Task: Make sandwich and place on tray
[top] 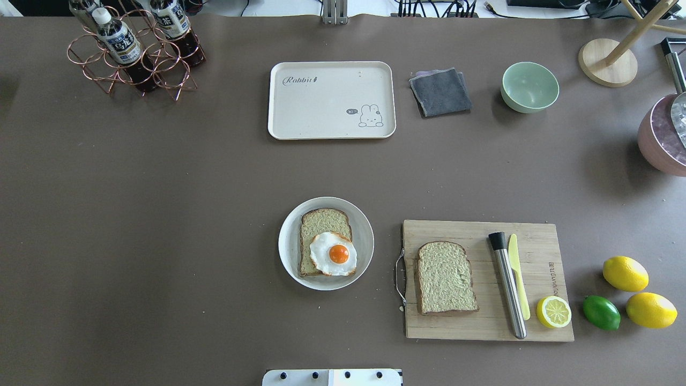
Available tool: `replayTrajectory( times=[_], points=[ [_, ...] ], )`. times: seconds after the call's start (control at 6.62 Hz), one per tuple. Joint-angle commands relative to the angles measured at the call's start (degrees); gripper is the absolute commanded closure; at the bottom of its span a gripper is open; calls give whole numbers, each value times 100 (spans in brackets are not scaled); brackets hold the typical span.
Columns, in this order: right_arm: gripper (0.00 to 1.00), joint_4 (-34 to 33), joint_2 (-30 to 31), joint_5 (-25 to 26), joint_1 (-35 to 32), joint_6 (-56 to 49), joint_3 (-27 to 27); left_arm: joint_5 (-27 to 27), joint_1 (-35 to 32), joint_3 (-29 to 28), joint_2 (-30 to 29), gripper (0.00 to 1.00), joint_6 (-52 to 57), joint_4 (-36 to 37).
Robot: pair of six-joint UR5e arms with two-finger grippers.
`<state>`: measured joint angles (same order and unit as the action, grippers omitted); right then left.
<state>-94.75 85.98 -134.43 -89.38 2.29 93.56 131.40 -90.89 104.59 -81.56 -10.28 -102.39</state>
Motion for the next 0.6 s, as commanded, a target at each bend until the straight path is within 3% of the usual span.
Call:
replayTrajectory(
  times=[0.0,0.45],
  points=[
    [0,0,6,-56,0,-9,4,0,1,-17,-9,2,8,0],
    [0,0,24,-57,0,-35,13,0,1,17,0,2,-9,0]
  ],
)
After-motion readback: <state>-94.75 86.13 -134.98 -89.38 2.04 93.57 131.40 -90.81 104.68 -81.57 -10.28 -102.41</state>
